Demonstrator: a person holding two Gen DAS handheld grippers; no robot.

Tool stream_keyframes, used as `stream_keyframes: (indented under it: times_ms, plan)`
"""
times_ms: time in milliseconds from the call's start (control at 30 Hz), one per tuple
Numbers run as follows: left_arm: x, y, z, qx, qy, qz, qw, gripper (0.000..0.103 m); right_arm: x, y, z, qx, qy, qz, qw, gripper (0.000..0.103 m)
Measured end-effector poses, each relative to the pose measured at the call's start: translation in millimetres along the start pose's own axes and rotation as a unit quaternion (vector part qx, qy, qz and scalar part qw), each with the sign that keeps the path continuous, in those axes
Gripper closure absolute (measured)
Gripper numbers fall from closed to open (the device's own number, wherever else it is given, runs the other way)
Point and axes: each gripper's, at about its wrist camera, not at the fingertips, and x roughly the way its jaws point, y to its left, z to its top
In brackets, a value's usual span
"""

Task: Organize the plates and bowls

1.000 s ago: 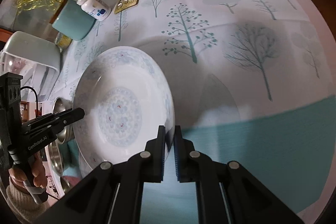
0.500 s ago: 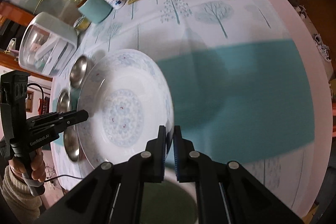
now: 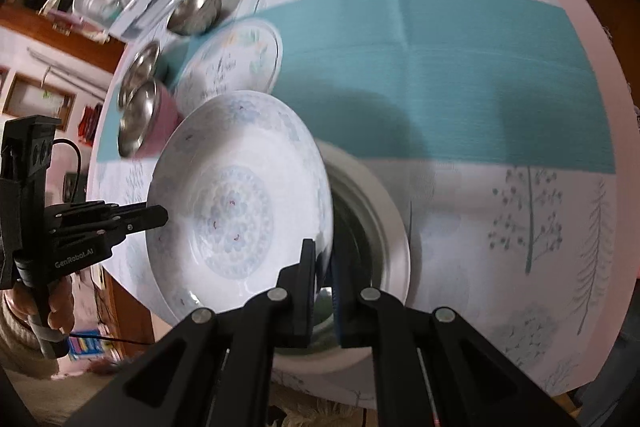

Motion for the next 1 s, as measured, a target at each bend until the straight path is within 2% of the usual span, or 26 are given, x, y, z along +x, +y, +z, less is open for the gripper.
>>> stream_keyframes:
  times_ms: [300,667,1000]
  plan:
    - [30,-7,-33,-0.028,0.003,0.021,0.9994,0.096,30,-14,-30,-0.015,0.013,-0.004,1.000,0.096]
    - [33,-16,-34,-0.019,-0.009,0.057,0.9981,0.096,46,-17,-35,-0.012,0.017,-0.003,1.000,0.096]
    - [40,-17,-27,-0.007,-0.010,0.061,0.9981,0.096,48,-16,-33,-0.019,0.018,-0.022,0.999,0.095]
